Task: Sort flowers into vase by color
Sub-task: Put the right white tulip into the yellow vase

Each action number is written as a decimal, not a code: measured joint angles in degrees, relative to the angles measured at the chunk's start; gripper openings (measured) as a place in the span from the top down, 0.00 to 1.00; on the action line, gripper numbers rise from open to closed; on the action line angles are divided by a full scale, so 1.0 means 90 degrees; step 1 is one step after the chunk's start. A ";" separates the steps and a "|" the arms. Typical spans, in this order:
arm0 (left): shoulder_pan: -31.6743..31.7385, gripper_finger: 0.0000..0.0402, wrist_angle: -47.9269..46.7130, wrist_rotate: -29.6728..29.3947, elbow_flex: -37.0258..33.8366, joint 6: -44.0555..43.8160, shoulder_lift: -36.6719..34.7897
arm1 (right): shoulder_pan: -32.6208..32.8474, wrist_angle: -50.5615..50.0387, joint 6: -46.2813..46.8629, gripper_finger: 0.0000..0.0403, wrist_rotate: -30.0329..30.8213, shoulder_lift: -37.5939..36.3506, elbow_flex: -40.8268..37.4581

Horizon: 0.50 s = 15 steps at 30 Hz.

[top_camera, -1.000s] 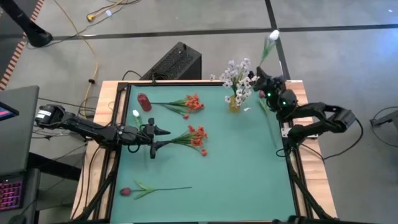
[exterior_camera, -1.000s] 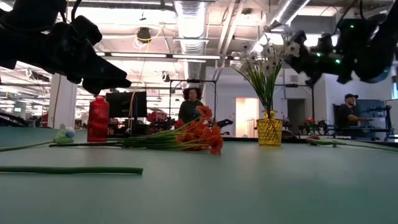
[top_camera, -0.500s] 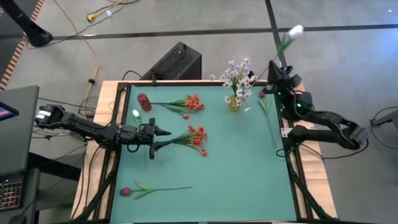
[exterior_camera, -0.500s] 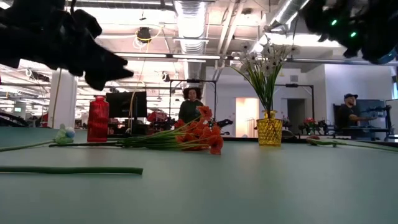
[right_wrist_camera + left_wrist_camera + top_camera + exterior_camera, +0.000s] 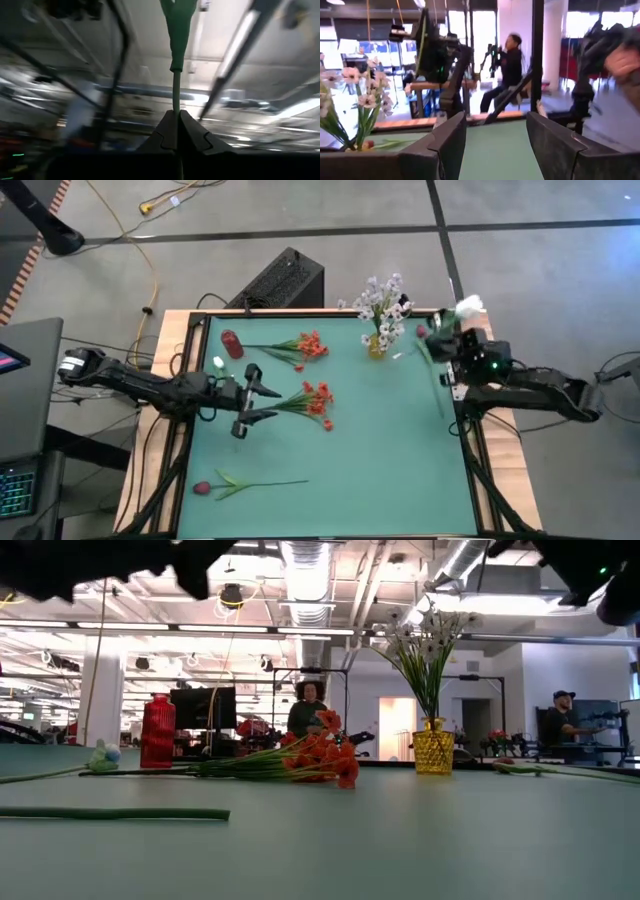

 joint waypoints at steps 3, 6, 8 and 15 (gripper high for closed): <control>-0.0012 0.51 -0.0191 0.0063 0.0612 0.0222 0.0580 | 0.0912 -0.0270 -0.0373 0.94 0.0161 0.0002 0.0000; -0.0012 0.51 -0.0200 0.0508 0.1171 0.0420 0.1259 | 0.1903 -0.0574 -0.0942 0.94 0.0455 0.0002 0.0000; -0.0012 0.51 -0.0200 0.0799 0.1543 0.0577 0.1700 | 0.2552 -0.0811 -0.1405 0.94 0.0687 0.0002 0.0000; -0.0015 0.51 -0.0175 0.1159 0.2477 0.0708 0.2949 | 0.4714 -0.1600 -0.3450 0.94 0.2461 0.0505 0.0000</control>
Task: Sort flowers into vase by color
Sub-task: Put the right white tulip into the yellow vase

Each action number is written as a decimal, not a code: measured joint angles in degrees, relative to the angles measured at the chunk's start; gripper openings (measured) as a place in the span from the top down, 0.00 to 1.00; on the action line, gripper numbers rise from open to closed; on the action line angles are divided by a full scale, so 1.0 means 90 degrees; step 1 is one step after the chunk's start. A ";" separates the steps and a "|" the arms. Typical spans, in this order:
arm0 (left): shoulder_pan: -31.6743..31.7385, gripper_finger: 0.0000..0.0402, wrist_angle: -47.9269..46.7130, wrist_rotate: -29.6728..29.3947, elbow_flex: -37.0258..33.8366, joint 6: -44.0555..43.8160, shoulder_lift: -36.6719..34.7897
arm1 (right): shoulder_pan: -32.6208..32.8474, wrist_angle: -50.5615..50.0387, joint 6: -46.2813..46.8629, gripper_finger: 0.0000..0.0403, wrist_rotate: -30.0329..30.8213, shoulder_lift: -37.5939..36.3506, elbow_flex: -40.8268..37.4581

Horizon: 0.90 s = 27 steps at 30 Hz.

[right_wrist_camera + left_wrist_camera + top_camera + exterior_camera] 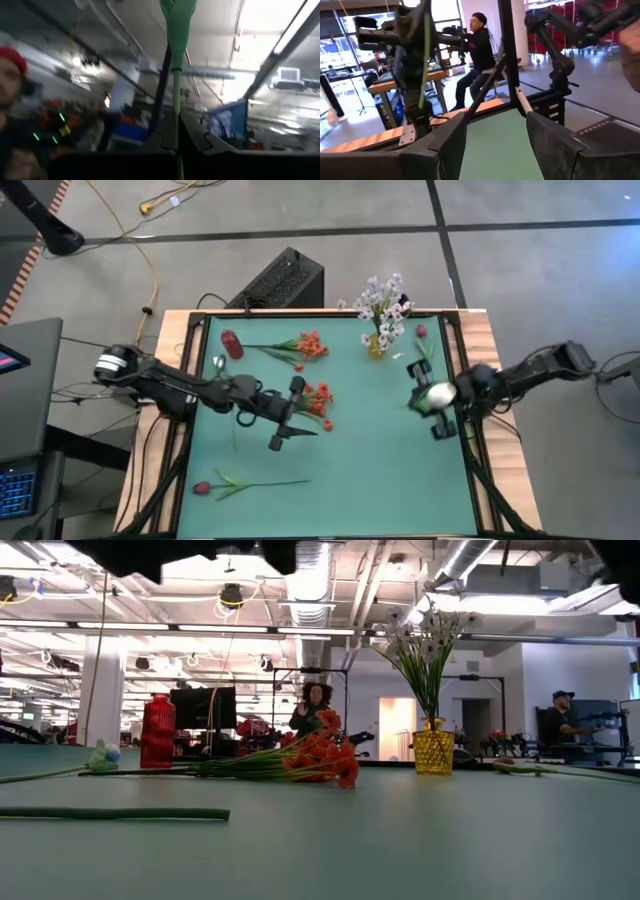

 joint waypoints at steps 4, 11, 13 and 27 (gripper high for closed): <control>0.0000 0.51 0.0036 -0.0014 0.0354 0.0158 0.0572 | 0.0814 0.0442 -0.0944 0.94 0.0920 0.0843 0.0000; -0.0002 0.51 0.0020 -0.0015 0.1091 0.0192 0.1526 | 0.1158 0.1934 -0.1601 0.94 0.1038 0.2770 0.0446; -0.0002 0.51 0.0018 0.0018 0.1310 0.0194 0.1750 | 0.1157 0.1882 -0.1681 0.94 0.1040 0.3148 0.0712; -0.0039 0.51 -0.0027 0.0778 0.1564 0.0763 0.1927 | 0.1165 0.1926 -0.1877 0.94 0.1366 0.3806 0.1250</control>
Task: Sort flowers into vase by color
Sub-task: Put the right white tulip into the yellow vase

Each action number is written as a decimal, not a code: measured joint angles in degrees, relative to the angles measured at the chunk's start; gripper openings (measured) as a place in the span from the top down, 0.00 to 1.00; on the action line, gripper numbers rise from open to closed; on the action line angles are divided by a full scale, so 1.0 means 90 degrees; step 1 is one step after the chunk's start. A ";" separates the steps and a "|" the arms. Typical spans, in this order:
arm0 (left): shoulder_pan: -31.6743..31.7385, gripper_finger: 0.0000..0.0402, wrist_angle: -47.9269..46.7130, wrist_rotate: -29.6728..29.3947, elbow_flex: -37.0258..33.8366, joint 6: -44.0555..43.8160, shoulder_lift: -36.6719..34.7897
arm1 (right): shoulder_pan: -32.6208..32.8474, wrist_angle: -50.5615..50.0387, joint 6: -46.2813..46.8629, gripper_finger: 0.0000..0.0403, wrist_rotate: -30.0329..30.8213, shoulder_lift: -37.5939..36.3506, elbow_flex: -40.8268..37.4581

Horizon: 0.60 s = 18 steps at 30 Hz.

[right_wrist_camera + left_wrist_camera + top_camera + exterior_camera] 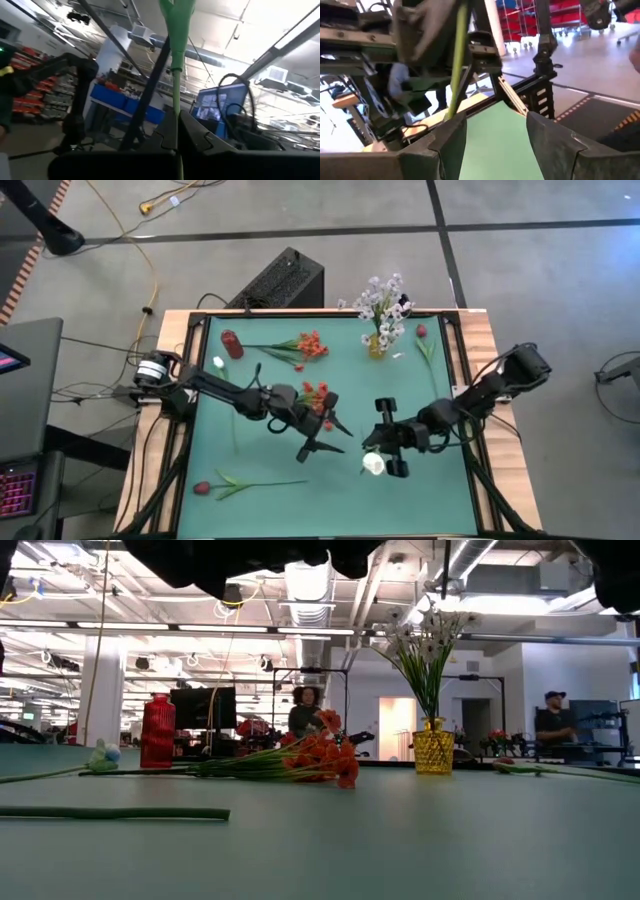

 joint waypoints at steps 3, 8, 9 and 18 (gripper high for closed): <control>-0.0002 0.51 0.0087 -0.0358 -0.0003 0.0011 0.0000 | -0.0090 -0.0032 0.0193 0.94 0.0002 0.0002 0.0000; -0.0002 0.51 0.0168 -0.0482 -0.0003 0.0049 0.0000 | -0.0200 -0.0024 0.0256 0.94 0.0002 0.0074 0.0029; -0.0002 0.51 0.0183 -0.0485 -0.0003 0.0088 0.0000 | -0.0224 -0.0057 0.0267 0.94 0.0000 0.0110 0.0070; 0.0000 0.51 0.0347 -0.0700 -0.0003 0.0199 -0.0002 | -0.0433 -0.0076 0.0104 0.94 -0.0002 0.0465 0.0513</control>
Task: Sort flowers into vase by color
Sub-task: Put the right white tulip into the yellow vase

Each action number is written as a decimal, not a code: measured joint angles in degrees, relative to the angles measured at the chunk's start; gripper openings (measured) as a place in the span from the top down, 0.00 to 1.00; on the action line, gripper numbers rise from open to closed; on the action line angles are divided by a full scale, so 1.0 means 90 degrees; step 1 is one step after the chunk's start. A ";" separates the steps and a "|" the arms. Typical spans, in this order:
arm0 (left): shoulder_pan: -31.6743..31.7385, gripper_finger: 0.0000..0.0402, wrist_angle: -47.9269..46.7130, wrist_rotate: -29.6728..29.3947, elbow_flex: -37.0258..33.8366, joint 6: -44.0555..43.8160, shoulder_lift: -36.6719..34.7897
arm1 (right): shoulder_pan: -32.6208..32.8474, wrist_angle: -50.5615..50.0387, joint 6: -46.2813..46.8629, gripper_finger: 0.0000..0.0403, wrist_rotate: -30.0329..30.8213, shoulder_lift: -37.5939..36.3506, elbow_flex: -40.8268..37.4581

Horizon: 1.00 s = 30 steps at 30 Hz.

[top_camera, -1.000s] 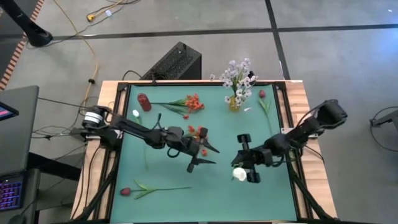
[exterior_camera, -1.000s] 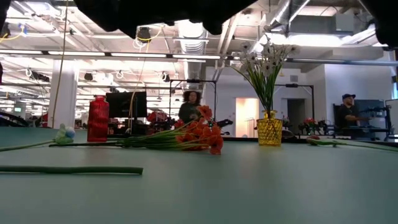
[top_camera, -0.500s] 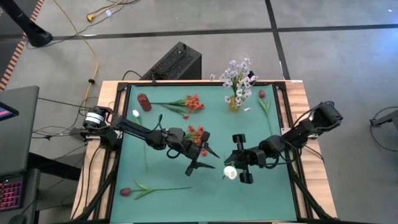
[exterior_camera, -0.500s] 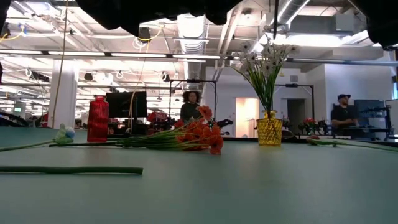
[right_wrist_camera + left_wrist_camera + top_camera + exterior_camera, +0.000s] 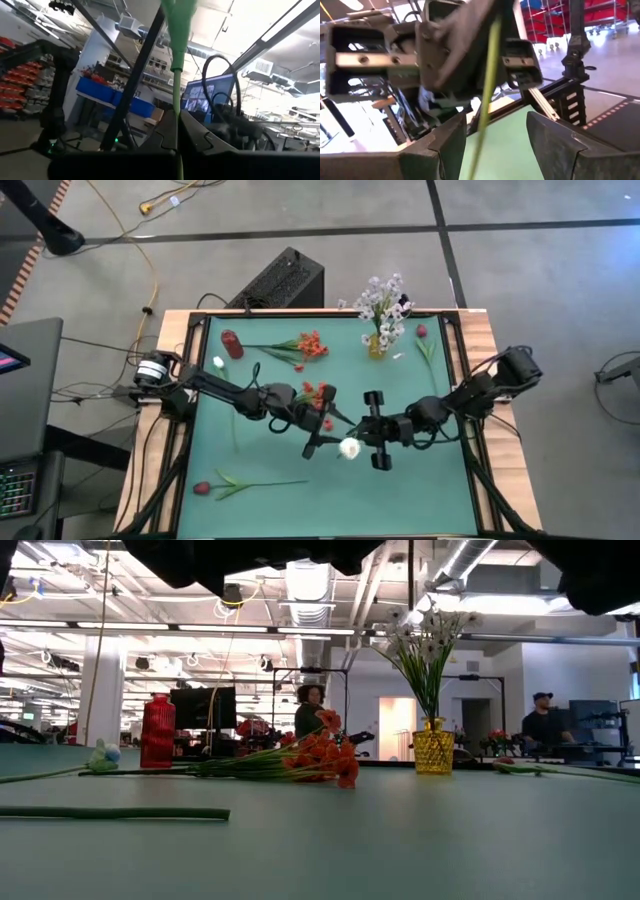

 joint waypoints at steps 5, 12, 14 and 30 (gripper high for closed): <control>0.0000 0.53 -0.0142 0.0002 -0.0002 0.0022 0.0000 | 0.0000 -0.0170 -0.0006 0.94 0.0002 -0.0064 0.0000; 0.0000 0.68 -0.0138 0.0002 -0.0002 0.0034 0.0000 | 0.0000 -0.0216 0.0045 0.93 0.0005 -0.0064 0.0000; 0.0000 0.75 -0.0138 0.0002 -0.0002 0.0036 0.0000 | 0.0000 -0.0217 0.0046 0.93 0.0005 -0.0064 0.0000; 0.0004 1.00 -0.0761 -0.0315 -0.0007 -0.0065 -0.0145 | 0.0118 -0.0729 0.0265 0.87 0.1015 -0.0084 0.0011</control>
